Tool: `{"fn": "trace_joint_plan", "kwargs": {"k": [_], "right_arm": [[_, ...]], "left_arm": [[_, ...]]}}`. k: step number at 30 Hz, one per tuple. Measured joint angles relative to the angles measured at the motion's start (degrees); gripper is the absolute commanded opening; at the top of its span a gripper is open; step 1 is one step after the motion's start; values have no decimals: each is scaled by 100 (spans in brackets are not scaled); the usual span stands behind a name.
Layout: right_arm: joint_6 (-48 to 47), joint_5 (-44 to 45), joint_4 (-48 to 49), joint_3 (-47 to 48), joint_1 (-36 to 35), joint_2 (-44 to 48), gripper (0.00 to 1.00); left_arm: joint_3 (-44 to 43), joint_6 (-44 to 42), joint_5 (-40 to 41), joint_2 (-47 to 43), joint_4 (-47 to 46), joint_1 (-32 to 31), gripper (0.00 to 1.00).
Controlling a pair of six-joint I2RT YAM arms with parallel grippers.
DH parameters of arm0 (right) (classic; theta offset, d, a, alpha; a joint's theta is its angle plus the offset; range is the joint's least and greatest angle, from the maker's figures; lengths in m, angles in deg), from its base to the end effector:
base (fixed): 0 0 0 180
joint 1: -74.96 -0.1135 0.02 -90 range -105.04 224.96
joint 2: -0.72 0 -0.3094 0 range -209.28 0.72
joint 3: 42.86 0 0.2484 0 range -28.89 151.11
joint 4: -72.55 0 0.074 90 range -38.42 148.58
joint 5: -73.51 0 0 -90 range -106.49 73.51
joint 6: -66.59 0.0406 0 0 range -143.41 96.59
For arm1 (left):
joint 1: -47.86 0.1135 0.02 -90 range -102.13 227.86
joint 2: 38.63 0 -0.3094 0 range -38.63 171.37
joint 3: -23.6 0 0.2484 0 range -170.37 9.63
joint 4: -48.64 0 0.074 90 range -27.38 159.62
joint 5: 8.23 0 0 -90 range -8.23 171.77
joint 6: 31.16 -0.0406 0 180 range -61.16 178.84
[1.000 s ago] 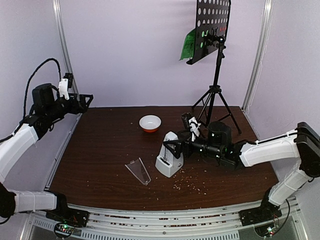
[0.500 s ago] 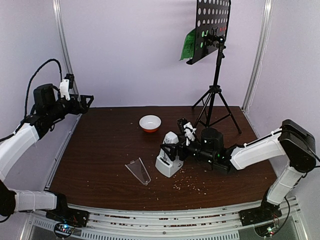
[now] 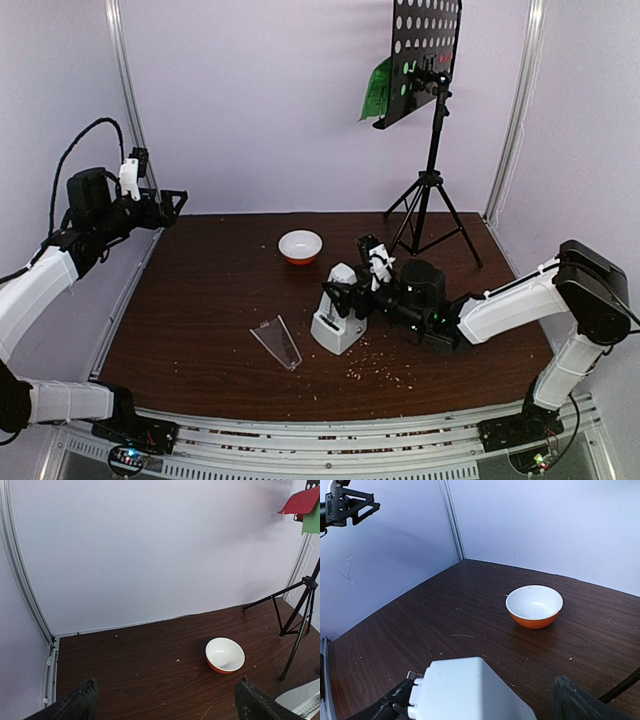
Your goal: Pack up the instrument practice props
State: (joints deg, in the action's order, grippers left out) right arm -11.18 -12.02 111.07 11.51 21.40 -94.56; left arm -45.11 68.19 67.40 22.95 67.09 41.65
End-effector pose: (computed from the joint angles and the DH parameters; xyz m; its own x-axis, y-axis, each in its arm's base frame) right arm 0.2108 0.2802 0.2541 -0.1843 0.1059 -0.9771 -0.7334 0.6471 0.2085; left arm 0.2279 -0.0349 0.3942 -0.2489 -0.1312 -0.9596 0.3104 0.9277 -0.2074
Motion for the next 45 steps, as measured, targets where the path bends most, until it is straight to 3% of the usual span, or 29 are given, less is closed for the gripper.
{"fn": "trace_joint_plan", "kwargs": {"k": [26, 45], "right_arm": [[17, 245, 162, -251, -133, -151, 81], [160, 282, 396, -398, -133, -151, 78]], "left_arm": [[0, 0, -2, 55, 0, 0, 98], [0, 0, -4, 81, 0, 0, 98]]}}
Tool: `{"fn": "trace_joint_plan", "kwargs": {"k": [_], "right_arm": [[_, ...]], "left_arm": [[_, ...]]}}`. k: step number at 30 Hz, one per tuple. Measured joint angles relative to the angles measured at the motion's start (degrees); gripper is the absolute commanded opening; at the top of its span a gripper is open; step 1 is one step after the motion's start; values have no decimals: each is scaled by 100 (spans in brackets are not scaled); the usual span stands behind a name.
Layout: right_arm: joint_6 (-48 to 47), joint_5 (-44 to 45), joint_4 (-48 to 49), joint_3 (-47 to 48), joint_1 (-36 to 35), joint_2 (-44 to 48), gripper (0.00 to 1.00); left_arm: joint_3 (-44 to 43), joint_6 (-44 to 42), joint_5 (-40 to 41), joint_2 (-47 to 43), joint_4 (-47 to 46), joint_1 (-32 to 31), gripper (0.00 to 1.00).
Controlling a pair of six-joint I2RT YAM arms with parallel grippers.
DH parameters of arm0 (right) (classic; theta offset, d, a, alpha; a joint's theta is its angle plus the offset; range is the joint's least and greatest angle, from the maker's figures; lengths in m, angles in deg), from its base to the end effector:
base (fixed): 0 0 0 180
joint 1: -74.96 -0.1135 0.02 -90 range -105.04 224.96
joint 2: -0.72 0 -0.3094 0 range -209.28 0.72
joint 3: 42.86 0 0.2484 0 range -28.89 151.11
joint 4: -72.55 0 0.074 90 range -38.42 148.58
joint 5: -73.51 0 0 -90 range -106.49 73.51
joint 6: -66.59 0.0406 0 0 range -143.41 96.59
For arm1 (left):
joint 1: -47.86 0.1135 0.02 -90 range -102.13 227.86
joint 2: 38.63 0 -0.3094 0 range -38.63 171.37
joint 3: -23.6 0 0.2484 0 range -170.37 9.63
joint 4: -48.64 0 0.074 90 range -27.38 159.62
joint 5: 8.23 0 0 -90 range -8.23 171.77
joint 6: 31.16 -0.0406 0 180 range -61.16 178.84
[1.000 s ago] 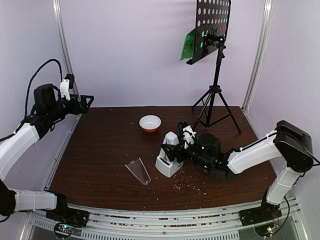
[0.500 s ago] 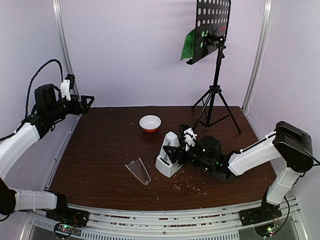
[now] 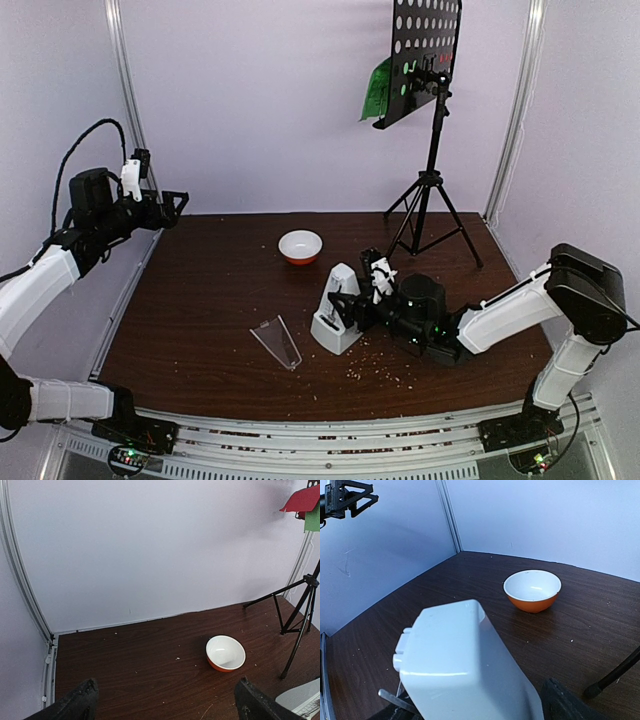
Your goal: Pack up the instrument practice props
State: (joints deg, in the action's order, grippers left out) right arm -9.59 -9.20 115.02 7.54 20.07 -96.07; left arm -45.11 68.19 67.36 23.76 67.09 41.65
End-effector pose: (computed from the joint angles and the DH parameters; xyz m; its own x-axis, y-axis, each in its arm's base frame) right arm 0.2009 0.2767 0.2331 -0.2146 0.1067 -0.9709 -0.7079 0.6679 0.2299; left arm 0.2318 -0.0354 0.3912 -0.2624 -0.1297 -0.9562 0.3081 0.9278 -0.2104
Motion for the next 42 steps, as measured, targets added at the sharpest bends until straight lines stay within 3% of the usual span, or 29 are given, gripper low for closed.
{"fn": "trace_joint_plan", "kwargs": {"k": [42], "right_arm": [[581, -4, 17, 160, 98, -258, 77]], "left_arm": [[0, 2, -46, 35, 0, 0, 98]]}}
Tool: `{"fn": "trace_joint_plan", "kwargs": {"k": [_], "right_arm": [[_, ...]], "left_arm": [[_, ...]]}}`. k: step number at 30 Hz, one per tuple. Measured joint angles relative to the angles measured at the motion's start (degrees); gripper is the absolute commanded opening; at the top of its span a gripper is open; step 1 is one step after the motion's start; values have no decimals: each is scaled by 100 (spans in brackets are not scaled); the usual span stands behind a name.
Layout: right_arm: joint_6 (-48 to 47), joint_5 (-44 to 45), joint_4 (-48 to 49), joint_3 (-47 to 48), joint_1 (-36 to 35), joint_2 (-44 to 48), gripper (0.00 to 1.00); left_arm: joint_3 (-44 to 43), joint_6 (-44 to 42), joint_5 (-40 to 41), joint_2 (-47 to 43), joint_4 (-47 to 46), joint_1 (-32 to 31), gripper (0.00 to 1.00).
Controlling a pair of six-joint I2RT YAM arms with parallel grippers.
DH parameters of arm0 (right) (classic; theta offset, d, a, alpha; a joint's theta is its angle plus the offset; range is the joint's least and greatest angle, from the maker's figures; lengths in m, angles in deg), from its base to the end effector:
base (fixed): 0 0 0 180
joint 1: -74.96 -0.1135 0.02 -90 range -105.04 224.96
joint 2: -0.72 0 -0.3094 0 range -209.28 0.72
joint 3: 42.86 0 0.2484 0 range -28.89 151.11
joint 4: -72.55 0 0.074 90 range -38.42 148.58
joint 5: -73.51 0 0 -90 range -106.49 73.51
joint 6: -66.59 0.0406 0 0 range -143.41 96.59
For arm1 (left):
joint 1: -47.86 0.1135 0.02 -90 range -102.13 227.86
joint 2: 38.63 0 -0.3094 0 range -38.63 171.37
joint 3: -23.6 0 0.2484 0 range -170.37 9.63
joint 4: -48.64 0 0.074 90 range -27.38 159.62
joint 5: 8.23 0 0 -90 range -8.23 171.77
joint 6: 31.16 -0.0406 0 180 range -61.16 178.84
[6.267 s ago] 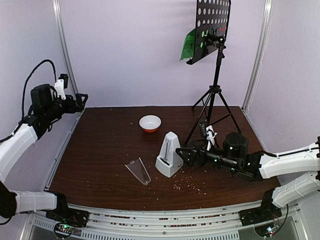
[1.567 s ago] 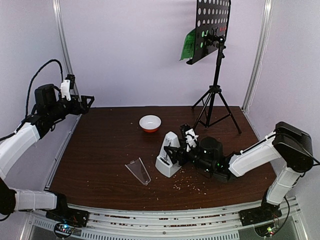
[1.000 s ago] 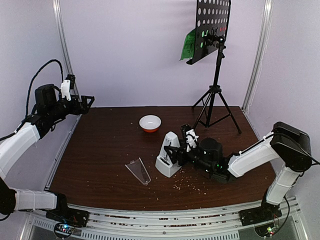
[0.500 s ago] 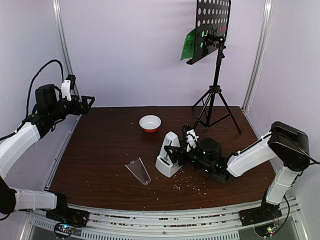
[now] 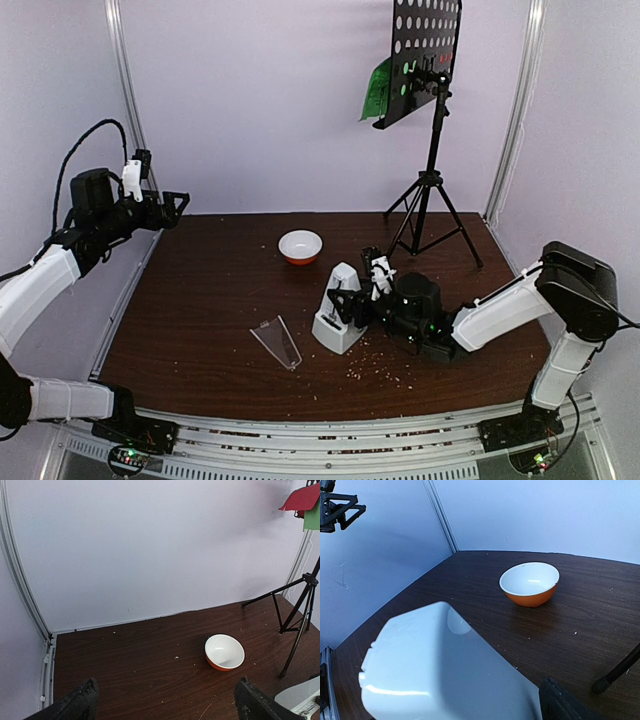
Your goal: Pack up the instrument practice props
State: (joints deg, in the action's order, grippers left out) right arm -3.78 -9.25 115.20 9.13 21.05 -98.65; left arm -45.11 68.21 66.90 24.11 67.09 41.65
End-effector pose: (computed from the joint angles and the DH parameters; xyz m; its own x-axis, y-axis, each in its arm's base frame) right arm 0.2118 0.2818 0.2266 -0.2902 0.1676 -0.9422 -0.6691 0.6684 0.3250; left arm 0.2334 -0.0359 0.3899 -0.2695 -0.1290 -0.9543 0.3139 0.9251 -0.2137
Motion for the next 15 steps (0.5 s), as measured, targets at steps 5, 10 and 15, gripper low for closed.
{"fn": "trace_joint_plan", "kwargs": {"k": [5, 10, 15], "right_arm": [[13, -26, 4, 0, 13, 0, 95], [-42, -192, 2, -24, 33, 63, 100], [-240, -334, -229, -205, 33, 656, 100]], "left_arm": [[0, 0, -7, 0, 0, 0, 98], [0, -2, -7, 0, 2, 0, 98], [0, -7, -4, 17, -2, 0, 98]]}}
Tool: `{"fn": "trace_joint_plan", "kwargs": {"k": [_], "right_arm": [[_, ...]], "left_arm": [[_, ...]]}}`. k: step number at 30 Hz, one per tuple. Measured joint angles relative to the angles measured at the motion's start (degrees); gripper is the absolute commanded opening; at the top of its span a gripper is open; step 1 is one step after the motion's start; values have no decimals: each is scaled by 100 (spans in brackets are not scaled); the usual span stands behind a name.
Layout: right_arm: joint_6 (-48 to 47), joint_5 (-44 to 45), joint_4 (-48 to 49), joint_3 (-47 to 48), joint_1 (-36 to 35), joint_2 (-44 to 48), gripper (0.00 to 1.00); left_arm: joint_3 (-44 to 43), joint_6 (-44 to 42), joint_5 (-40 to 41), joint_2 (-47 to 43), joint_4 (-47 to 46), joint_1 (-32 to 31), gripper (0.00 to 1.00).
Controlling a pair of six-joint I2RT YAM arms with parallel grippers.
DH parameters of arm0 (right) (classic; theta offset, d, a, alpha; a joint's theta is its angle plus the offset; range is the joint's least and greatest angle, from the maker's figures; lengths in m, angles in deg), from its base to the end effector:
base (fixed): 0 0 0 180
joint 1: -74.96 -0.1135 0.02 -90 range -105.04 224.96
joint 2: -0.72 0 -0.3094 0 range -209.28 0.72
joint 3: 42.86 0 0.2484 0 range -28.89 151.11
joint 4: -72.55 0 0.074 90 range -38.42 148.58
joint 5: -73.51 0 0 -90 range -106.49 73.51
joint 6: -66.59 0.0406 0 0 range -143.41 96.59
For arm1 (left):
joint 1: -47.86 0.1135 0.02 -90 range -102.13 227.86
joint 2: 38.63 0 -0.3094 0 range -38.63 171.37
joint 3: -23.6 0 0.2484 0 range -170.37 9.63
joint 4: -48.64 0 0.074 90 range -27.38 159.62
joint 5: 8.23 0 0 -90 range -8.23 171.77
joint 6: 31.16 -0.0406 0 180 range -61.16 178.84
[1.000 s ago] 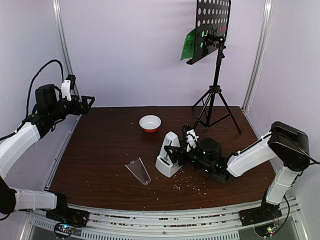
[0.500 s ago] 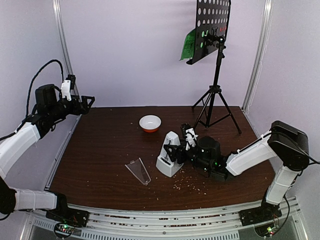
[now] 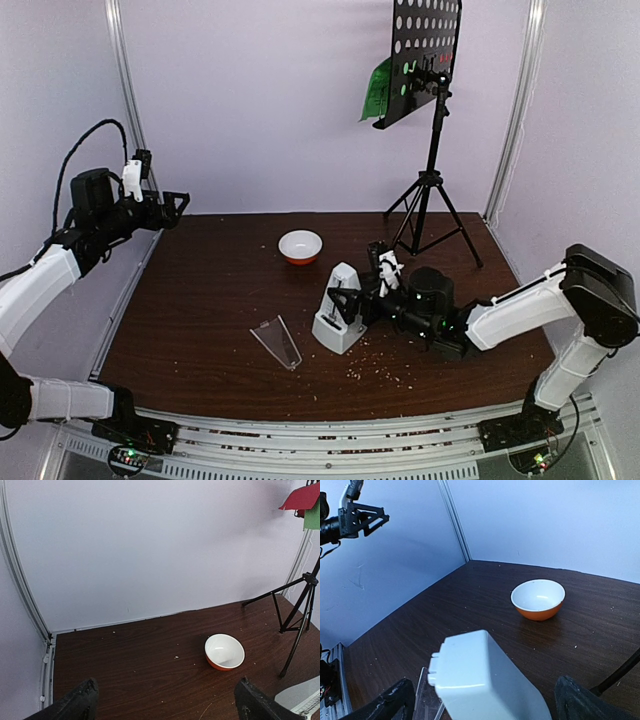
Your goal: Pack up the instrument practice props
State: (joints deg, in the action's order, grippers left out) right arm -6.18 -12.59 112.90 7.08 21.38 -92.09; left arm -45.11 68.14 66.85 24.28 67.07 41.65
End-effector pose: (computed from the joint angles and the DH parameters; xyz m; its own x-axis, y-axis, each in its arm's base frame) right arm 0.1991 0.2652 0.2485 -0.2508 0.1579 -0.9551 -0.7205 0.6284 0.2931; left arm 0.2342 -0.0360 0.3893 -0.2718 -0.1275 -0.9539 0.3145 0.9250 -0.2133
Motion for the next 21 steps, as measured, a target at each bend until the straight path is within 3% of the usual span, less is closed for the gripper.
{"fn": "trace_joint_plan", "kwargs": {"k": [6, 10, 14, 21], "right_arm": [[-254, -74, -485, -302, 50, 1137, 100], [-334, -240, -1029, -372, 374, 1827, 100], [-243, -769, -1414, -400, 1335, 2214, 100], [-96, -1508, -1456, -850, 2752, 2122, 100]], "left_arm": [[0, -160, -96, 247, 7, -83, 98], [7, -278, -157, 326, 11, -603, 98], [68, -280, -173, 343, -28, -1434, 98], [597, -208, -350, 597, -619, -2728, 98]]}}
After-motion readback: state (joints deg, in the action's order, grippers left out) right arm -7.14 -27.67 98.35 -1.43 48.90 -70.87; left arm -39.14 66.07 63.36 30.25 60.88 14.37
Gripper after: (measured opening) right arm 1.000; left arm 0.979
